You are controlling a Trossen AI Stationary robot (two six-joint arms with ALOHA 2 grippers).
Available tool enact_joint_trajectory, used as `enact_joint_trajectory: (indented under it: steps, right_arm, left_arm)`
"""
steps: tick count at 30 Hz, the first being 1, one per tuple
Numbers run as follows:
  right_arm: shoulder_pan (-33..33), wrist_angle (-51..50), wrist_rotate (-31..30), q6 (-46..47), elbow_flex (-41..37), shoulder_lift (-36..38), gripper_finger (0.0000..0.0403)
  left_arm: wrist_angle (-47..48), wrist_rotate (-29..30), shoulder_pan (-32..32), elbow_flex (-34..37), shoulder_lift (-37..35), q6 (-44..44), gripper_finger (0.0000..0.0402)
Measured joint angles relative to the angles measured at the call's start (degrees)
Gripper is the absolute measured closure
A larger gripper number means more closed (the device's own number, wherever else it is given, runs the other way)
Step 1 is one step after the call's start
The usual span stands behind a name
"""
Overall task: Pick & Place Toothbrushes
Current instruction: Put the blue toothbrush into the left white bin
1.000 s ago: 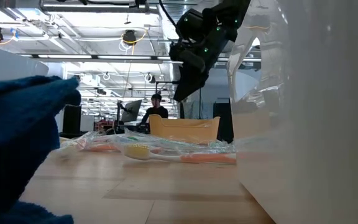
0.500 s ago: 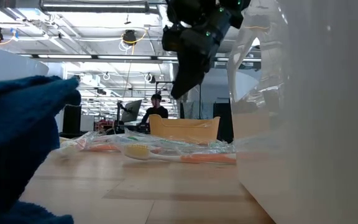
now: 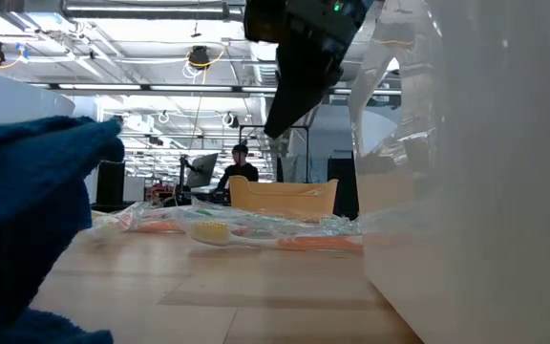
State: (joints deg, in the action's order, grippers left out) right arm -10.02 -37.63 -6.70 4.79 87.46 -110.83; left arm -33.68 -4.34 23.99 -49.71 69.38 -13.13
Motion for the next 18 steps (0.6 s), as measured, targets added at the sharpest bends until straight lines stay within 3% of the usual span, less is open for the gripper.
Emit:
enact_joint_trajectory:
  steps: [7, 12, 15, 18]
  right_arm:
    - [-7.32, -1.41, -7.43, 1.76, -0.04, 2.48, 0.0350]
    - [-12.87, -1.57, -20.82, 1.04, -1.51, 7.81, 0.0378]
    - [-15.87, 4.54, -28.40, -0.80, -6.73, 13.26, 0.0396]
    - [-17.16, 15.22, -29.00, -4.74, -15.00, 19.96, 0.0400]
  left_arm:
    - [-4.18, 0.28, 5.57, -0.04, 1.84, -0.44, 0.0396]
    - [-4.35, 2.30, 6.02, -0.04, 1.92, -2.02, 0.0396]
    - [-4.05, 4.11, 5.92, -0.04, 1.92, -2.10, 0.0396]
    - [-3.81, 5.64, 5.95, -0.04, 1.92, -3.21, 0.0396]
